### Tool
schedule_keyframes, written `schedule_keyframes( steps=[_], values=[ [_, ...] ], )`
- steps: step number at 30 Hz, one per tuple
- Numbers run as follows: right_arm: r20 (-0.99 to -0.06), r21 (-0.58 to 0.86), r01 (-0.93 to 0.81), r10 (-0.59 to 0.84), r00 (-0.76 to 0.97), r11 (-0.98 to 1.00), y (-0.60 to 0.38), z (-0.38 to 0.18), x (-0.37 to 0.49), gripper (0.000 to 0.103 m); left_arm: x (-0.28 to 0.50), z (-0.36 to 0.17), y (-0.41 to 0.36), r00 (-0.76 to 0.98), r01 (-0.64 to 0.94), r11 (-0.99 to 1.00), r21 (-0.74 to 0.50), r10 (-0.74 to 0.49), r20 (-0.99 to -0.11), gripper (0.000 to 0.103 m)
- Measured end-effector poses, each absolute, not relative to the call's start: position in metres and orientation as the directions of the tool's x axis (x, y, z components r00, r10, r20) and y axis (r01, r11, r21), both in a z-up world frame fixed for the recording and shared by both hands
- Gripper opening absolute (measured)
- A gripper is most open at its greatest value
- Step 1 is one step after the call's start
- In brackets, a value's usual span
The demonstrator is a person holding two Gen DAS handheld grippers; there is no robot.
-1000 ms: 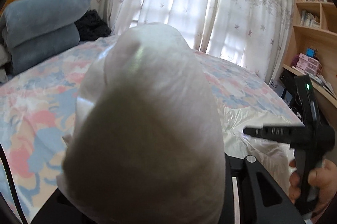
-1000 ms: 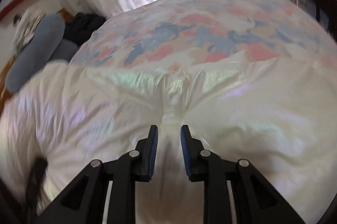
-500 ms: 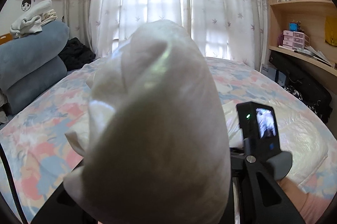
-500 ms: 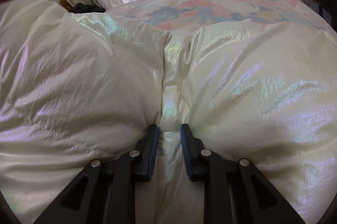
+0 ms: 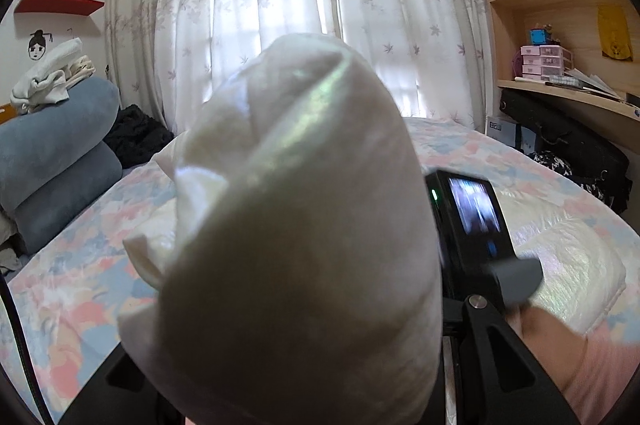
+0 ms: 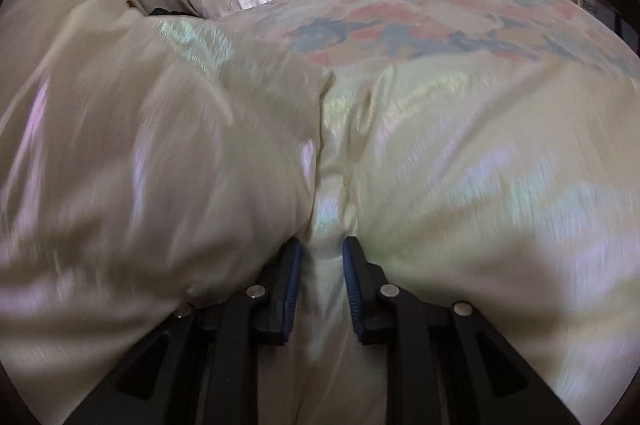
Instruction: Fold large clothes
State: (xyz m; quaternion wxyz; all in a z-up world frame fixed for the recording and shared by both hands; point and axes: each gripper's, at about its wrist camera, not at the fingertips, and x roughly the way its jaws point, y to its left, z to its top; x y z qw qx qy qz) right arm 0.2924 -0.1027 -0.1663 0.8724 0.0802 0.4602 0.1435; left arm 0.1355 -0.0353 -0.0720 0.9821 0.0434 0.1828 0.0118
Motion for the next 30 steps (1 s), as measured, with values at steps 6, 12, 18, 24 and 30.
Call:
schedule_keyframes(
  steps=[6,12,18,24,30],
  values=[
    [-0.759,0.311,-0.103,0.313,0.571,0.945,-0.116,-0.152,0.345,0.022,0.135,-0.069,-0.042,0.938,0.007,0.994,0.109,0.031,-0.344,0.031],
    [-0.779,0.315,-0.078,0.305,0.548,0.946,-0.108,-0.17,0.381,0.021,0.142,-0.071,-0.045,0.935,0.018,0.993,0.113,0.023,-0.354,0.031],
    [-0.789,0.335,-0.086,0.329,0.519,0.938,-0.113,-0.167,0.376,0.021,0.14,-0.065,-0.05,0.934,0.03,0.994,0.102,0.009,-0.356,0.032],
    [-0.802,0.337,-0.117,0.35,0.484,0.934,-0.12,-0.158,0.324,0.022,0.141,-0.061,-0.056,0.924,0.025,0.994,0.103,0.016,-0.382,0.033],
    [-0.792,0.315,-0.2,0.373,0.482,0.928,-0.134,-0.159,0.235,0.022,0.141,-0.054,-0.067,0.915,0.034,0.994,0.099,0.009,-0.402,0.033]
  ],
)
